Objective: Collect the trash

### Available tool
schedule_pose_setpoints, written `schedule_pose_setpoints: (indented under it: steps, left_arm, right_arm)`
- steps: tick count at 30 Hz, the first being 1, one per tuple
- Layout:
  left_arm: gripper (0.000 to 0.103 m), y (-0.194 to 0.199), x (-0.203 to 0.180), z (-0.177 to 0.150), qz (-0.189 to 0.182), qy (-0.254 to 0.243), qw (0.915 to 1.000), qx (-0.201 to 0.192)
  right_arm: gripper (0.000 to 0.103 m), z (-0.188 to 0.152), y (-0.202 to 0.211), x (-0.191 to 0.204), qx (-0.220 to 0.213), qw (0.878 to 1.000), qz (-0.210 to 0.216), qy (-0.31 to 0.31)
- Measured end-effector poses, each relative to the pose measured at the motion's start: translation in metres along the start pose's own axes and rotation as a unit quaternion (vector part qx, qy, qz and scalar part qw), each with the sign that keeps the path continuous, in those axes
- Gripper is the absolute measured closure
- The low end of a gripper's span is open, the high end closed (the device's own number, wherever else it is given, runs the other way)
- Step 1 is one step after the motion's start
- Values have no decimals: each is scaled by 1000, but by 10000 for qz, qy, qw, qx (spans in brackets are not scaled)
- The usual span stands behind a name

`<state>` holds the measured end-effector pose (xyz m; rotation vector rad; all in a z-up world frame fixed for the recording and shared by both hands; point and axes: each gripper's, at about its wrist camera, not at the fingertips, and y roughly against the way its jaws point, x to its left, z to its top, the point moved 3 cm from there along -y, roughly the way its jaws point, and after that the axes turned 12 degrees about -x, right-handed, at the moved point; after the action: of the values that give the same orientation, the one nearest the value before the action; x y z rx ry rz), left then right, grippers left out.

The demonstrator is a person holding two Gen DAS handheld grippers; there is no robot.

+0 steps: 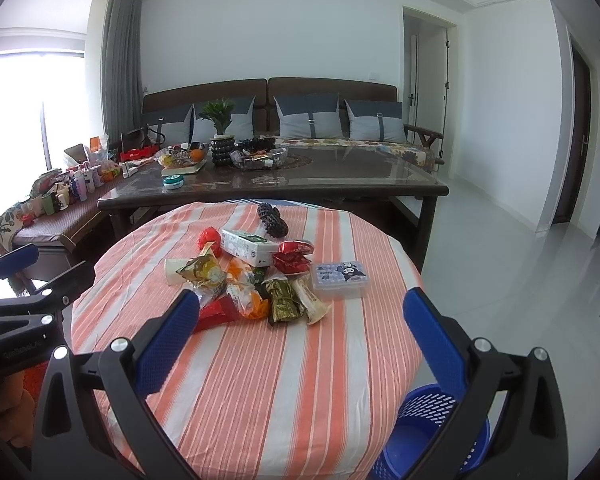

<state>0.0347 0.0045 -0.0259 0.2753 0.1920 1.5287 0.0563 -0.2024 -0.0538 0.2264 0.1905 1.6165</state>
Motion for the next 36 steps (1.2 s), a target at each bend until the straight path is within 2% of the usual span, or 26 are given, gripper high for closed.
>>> schedule_pose_setpoints:
  steps: [36]
  left_arm:
    - [4,-2,-7,-1,-2,-23,10000,53]
  right_arm:
    - [5,-2,-3,-2,32,10000,-34,-28]
